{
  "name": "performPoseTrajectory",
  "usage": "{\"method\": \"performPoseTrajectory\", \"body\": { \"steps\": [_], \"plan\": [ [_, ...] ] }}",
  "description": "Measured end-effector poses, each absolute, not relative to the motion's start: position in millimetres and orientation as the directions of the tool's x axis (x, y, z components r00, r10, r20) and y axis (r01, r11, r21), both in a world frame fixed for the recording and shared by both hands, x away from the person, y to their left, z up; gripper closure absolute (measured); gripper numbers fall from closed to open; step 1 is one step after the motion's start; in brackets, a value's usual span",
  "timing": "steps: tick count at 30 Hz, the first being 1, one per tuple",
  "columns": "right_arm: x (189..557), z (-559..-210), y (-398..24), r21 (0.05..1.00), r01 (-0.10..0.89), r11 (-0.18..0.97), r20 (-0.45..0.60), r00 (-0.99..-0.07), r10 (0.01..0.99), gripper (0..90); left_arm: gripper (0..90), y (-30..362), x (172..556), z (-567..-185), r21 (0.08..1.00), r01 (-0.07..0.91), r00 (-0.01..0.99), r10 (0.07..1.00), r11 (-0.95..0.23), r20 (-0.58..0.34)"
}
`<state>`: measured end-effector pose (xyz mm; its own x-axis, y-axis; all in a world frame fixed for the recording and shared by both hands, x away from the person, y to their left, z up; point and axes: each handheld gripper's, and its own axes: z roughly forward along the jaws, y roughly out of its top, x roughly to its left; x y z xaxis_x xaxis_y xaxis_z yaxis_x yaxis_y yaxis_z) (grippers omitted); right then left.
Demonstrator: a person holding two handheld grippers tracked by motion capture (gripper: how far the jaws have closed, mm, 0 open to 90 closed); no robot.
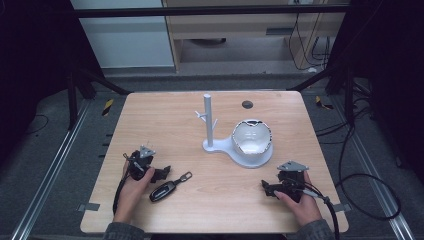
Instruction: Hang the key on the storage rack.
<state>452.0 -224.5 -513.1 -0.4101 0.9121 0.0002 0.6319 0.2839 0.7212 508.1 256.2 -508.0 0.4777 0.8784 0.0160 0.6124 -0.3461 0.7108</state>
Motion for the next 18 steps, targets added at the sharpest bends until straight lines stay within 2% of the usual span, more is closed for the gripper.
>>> {"method": "performPoseTrajectory", "body": {
  "steps": [3, 5, 12, 18],
  "plan": [
    [452, -513, -225, 0.721, 0.632, 0.285, 0.0, -0.411, 0.912, 0.4, 0.5, 257, 504, -507, 0.709, 0.605, 0.493, 0.87, -0.362, 0.023],
    [453, -513, -225, 0.722, 0.628, 0.291, -0.005, -0.416, 0.91, 0.4, 5.1, 256, 499, -500, 0.713, 0.608, 0.49, 0.871, -0.35, 0.01],
    [452, -513, -225, 0.722, 0.63, 0.286, 0.0, -0.413, 0.911, 0.5, 5.2, 251, 487, -472, 0.781, 0.549, 0.479, 0.878, -0.299, 0.0],
    [452, -513, -226, 0.722, 0.633, 0.279, -0.001, -0.401, 0.916, 0.5, 5.3, 242, 476, -463, 0.79, 0.528, 0.505, 0.863, -0.312, 0.004]
  ]
}}
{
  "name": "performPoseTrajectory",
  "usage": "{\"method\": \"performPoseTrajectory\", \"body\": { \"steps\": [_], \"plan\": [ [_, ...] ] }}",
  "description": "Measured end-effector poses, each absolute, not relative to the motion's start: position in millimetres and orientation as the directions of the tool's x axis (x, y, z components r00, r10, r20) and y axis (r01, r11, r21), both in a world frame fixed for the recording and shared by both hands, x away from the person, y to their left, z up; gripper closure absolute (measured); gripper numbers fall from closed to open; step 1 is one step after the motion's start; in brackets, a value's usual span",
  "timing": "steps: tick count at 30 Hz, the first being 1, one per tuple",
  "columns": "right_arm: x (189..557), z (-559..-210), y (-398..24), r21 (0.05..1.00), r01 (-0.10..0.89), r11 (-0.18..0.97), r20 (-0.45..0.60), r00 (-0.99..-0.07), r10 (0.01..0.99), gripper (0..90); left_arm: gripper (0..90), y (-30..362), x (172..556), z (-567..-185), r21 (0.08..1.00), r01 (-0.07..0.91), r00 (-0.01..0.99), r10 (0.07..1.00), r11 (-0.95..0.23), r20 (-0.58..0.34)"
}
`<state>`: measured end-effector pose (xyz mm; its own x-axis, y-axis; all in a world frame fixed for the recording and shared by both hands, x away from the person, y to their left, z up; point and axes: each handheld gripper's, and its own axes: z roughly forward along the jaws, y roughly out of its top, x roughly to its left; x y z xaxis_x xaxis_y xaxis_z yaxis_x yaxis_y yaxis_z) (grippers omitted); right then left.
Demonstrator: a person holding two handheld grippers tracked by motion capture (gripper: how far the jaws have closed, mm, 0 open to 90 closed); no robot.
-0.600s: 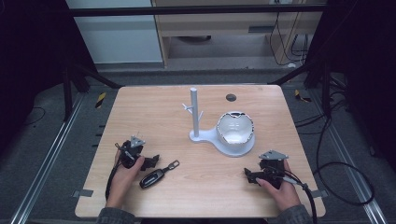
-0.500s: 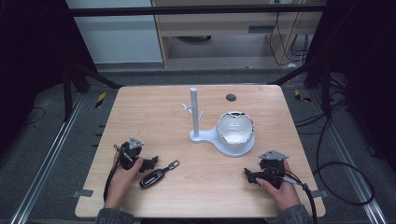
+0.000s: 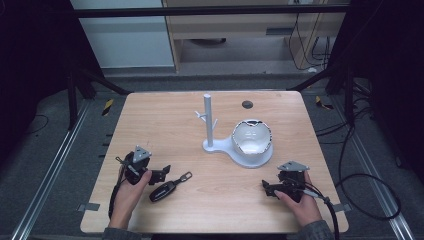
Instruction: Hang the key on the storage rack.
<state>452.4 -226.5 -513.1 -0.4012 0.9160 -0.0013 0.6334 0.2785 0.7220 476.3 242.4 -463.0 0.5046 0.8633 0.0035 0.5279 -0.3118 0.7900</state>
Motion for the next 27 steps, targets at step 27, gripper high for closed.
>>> {"method": "performPoseTrajectory", "body": {
  "steps": [27],
  "plan": [
    [454, -513, -249, 0.722, 0.63, 0.286, -0.001, -0.412, 0.911, 0.4, 5.8, 188, 484, -435, 0.467, 0.675, 0.633, 0.773, -0.571, 0.029]
  ]
}}
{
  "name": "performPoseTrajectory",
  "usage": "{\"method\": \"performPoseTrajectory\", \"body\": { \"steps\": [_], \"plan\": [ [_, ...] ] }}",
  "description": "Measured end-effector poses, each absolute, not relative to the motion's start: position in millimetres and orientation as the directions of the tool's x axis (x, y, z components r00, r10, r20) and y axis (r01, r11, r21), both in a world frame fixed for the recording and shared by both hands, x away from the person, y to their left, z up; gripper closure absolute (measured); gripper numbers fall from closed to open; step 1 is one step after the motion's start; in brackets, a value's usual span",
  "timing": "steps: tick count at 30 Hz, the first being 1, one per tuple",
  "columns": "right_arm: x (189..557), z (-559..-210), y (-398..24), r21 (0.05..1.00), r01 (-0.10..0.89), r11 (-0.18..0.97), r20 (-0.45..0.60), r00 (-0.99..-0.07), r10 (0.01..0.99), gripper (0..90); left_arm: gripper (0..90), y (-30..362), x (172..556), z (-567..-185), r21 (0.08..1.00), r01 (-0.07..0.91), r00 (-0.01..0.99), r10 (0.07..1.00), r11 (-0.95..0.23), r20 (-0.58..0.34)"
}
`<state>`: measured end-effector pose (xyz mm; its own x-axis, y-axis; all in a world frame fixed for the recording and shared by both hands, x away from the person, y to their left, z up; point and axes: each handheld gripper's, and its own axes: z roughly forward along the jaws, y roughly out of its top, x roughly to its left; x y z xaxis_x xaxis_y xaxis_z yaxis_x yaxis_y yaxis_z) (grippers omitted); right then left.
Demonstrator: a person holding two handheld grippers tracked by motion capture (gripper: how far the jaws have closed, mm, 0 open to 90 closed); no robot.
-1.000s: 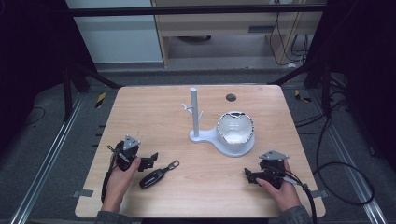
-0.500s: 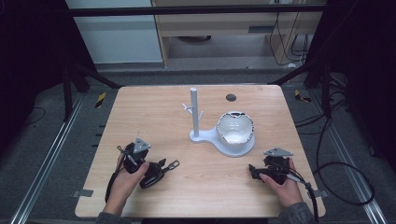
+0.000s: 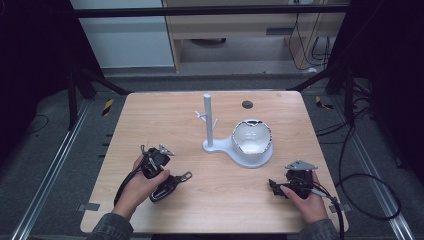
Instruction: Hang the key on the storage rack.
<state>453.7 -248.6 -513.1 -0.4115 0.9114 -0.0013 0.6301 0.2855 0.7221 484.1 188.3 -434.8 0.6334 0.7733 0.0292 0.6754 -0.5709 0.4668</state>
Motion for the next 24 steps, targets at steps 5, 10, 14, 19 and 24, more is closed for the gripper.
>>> {"method": "performPoseTrajectory", "body": {
  "steps": [5, 10, 14, 19, 24],
  "plan": [
    [452, -513, -254, 0.722, 0.635, 0.275, -0.001, -0.397, 0.918, 0.5, 5.5, 179, 486, -435, 0.398, 0.675, 0.671, 0.741, -0.622, 0.021],
    [451, -513, -258, 0.723, 0.636, 0.27, -0.001, -0.391, 0.921, 0.5, 5.8, 169, 486, -439, 0.342, 0.666, 0.696, 0.717, -0.663, 0.035],
    [451, -513, -258, 0.723, 0.636, 0.27, -0.001, -0.39, 0.921, 0.5, 6.3, 167, 487, -440, 0.318, 0.668, 0.7, 0.713, -0.673, 0.038],
    [451, -513, -258, 0.723, 0.636, 0.271, -0.001, -0.391, 0.921, 0.5, 7.0, 165, 490, -443, 0.283, 0.669, 0.71, 0.704, -0.688, 0.032],
    [451, -513, -258, 0.723, 0.636, 0.271, -0.001, -0.39, 0.921, 0.5, 9.9, 164, 490, -445, 0.277, 0.665, 0.716, 0.698, -0.694, 0.03]
  ]
}}
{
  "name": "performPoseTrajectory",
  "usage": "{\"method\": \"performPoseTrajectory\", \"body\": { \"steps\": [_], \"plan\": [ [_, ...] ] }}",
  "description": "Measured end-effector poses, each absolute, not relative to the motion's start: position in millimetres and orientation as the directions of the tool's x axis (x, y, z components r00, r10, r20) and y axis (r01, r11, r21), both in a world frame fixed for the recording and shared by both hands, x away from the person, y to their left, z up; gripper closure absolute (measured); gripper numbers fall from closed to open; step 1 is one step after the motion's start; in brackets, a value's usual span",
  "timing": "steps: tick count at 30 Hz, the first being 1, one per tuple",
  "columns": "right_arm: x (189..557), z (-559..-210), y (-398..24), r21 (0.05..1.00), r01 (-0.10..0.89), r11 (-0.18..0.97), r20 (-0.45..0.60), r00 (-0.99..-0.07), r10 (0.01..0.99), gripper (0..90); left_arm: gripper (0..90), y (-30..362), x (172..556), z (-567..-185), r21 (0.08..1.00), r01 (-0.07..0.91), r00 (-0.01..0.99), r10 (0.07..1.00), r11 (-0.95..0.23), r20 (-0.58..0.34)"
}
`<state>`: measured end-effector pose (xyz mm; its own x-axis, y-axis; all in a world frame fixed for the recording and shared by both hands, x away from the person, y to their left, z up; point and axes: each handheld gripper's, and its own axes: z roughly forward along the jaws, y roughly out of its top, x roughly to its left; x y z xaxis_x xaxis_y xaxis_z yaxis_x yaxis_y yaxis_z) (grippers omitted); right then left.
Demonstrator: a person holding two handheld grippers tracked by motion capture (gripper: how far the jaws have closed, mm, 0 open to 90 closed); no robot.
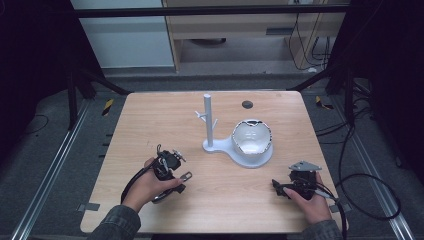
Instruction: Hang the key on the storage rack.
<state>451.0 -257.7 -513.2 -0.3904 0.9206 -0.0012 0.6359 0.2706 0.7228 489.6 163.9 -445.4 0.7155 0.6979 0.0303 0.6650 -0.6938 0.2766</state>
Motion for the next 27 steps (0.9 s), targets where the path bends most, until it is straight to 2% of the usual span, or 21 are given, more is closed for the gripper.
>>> {"method": "performPoseTrajectory", "body": {
  "steps": [16, 22, 24, 27],
  "plan": [
    [450, -513, -259, 0.723, 0.634, 0.275, -0.003, -0.395, 0.919, 0.5, 18.9, 161, 505, -436, 0.242, 0.697, 0.689, 0.724, -0.675, 0.037],
    [450, -513, -259, 0.723, 0.634, 0.276, -0.003, -0.396, 0.918, 0.5, 26.9, 159, 504, -444, 0.176, 0.683, 0.716, 0.697, -0.709, 0.032],
    [450, -513, -259, 0.722, 0.634, 0.276, -0.003, -0.397, 0.918, 0.5, 33.2, 160, 506, -448, 0.153, 0.68, 0.722, 0.691, -0.717, 0.026],
    [450, -513, -259, 0.723, 0.634, 0.276, -0.003, -0.397, 0.918, 0.5, 37.5, 160, 507, -450, 0.138, 0.678, 0.726, 0.687, -0.722, 0.027]
  ]
}}
